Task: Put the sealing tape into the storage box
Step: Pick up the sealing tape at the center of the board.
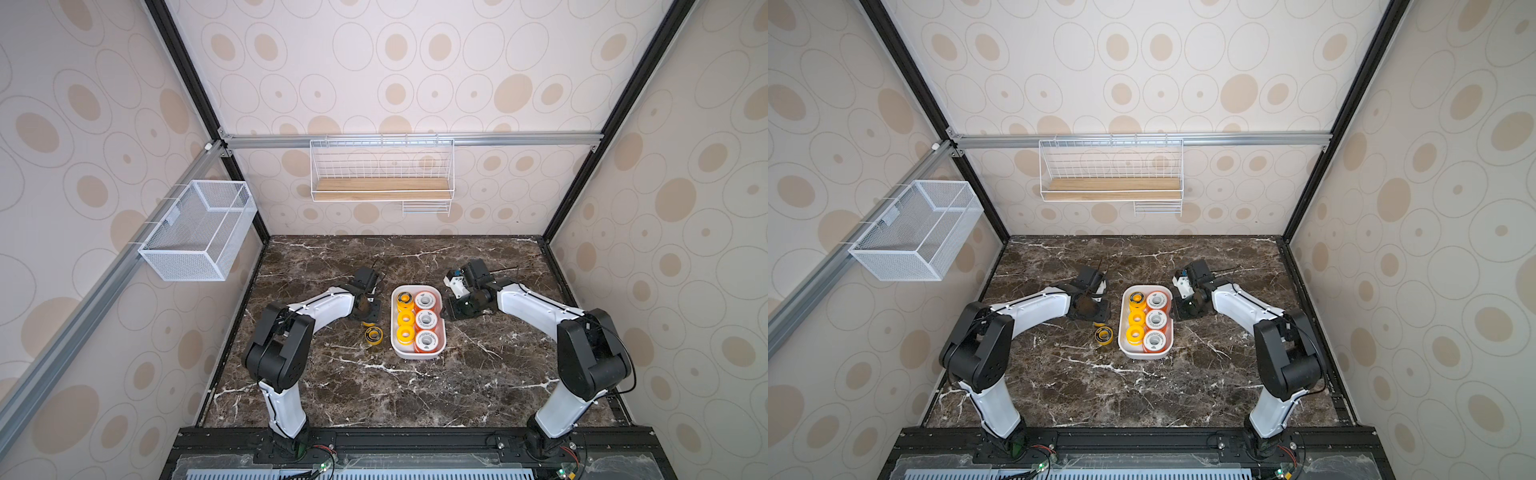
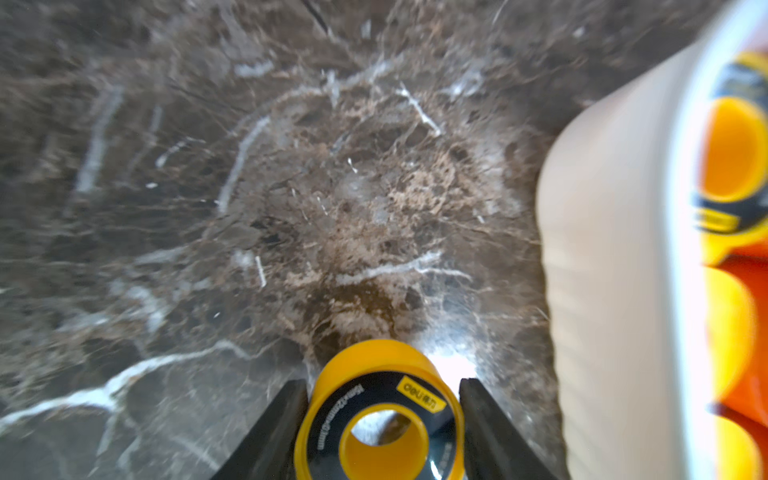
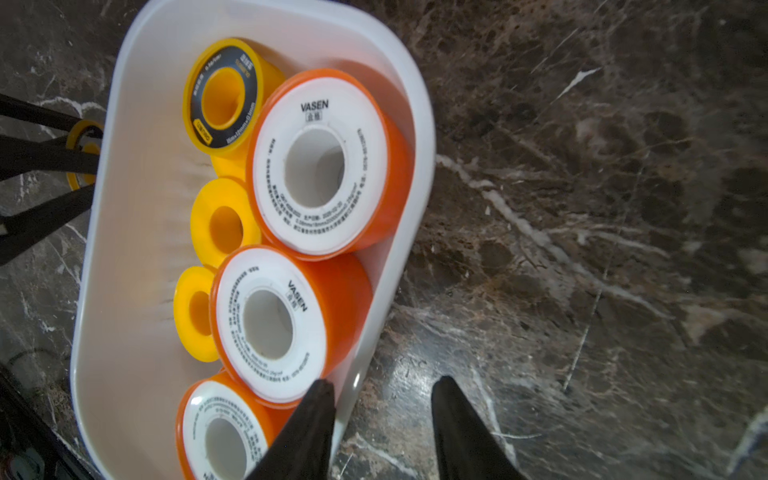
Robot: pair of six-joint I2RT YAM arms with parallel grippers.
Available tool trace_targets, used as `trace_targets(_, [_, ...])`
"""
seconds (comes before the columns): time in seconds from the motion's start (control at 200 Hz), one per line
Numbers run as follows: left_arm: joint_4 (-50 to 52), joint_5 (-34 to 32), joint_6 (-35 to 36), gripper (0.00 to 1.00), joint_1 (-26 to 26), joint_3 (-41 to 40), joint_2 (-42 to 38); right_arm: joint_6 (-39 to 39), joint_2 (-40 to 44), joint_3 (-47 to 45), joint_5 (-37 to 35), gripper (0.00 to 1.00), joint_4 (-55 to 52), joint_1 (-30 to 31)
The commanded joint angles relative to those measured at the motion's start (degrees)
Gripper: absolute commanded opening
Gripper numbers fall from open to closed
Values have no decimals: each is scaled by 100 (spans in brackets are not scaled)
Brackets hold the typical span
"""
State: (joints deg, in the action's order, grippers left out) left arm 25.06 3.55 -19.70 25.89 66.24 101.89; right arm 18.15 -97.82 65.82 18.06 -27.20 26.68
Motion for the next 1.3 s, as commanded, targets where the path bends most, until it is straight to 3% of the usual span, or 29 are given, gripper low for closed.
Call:
trace_targets(0.0, [278,11,-75,55,55,134,-410,39,167,-141,205,44,90,-108])
trace_targets(0.205, [394,48,-207,55,322,247,-852,131,268,-489,874,44,618,-422])
trace_targets(0.431, [585,80,-210,55,633,573,-958,70,379,-660,911,45,722,-583])
trace_targets(1.297, [1071,-214,80,55,1366,1705,342,-346,1284,-1475,1005,46,987,-749])
